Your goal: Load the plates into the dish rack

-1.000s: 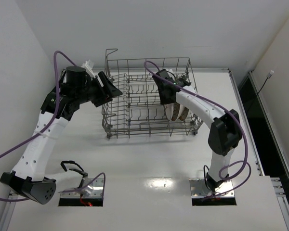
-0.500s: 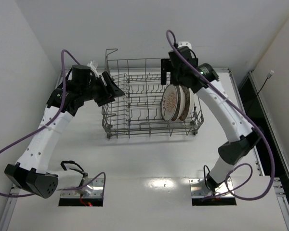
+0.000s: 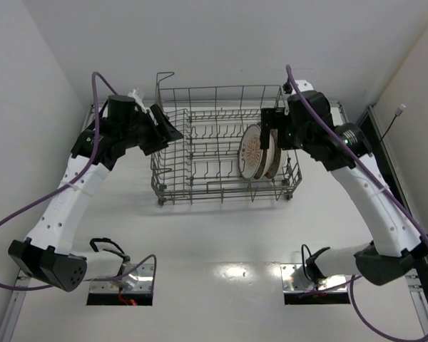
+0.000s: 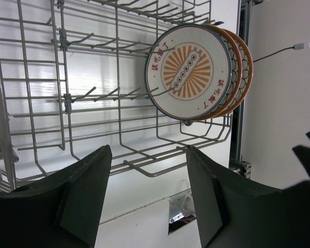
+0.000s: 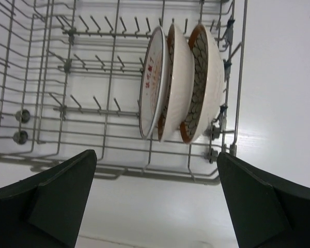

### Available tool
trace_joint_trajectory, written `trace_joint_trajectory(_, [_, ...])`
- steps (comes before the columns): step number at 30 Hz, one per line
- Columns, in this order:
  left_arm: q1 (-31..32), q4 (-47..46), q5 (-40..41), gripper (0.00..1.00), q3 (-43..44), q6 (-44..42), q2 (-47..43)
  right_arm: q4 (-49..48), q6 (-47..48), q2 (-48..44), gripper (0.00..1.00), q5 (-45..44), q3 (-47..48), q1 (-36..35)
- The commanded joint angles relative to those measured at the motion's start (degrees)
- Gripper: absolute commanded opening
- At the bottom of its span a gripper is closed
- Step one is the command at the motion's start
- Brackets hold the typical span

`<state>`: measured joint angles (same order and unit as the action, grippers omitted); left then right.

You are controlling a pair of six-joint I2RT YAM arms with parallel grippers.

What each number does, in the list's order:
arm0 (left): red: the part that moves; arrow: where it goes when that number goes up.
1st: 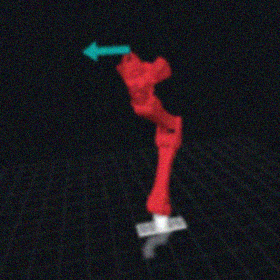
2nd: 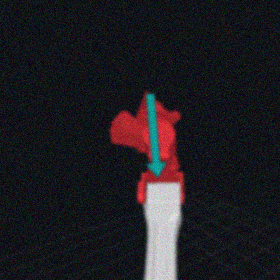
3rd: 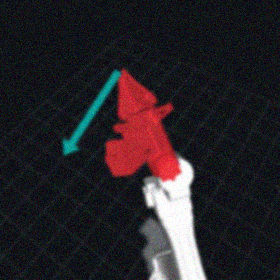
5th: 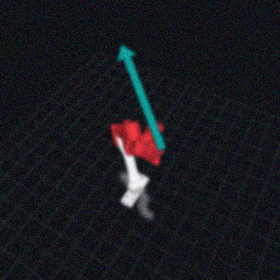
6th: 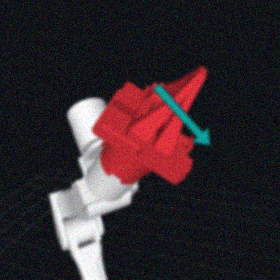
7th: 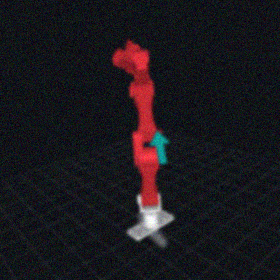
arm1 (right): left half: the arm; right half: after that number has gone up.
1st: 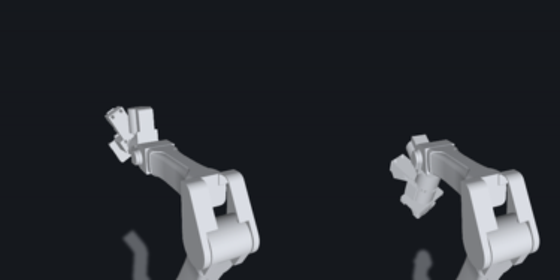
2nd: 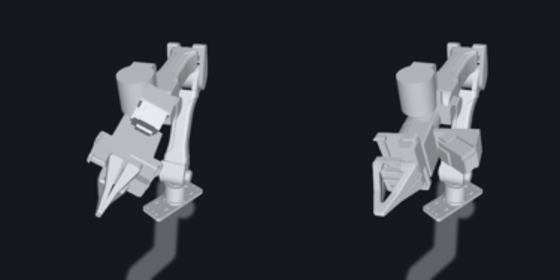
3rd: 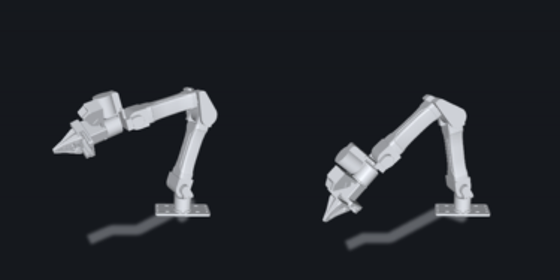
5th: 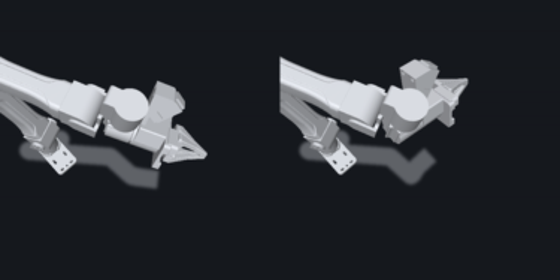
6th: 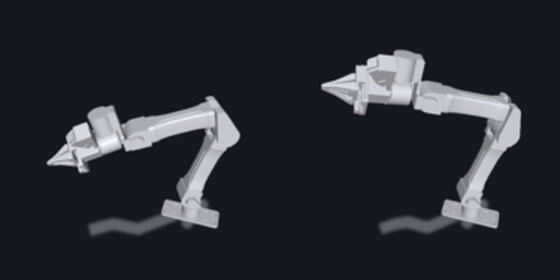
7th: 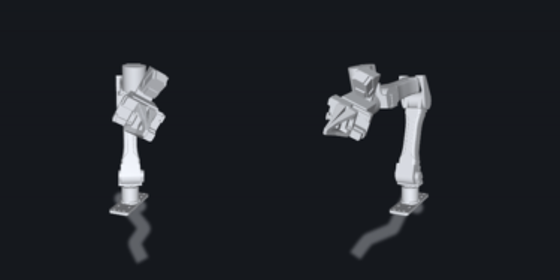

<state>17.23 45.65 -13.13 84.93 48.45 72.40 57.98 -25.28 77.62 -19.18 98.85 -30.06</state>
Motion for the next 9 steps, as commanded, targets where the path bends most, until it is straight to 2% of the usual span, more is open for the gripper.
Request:
trace_joint_trajectory(1, [-0.53, -2.41, 1.61, 0.57, 1.13, -0.81, 0.28, -2.60, 1.02, -6.16, 1.00, 2.30, -4.53, 0.36])
trace_joint_trajectory(9, [-0.53, -4.95, 1.08, 0.57, -1.60, 0.25, 1.34, -1.99, -0.20, -9.69, 1.00, 0.38, -9.02, 0.88])
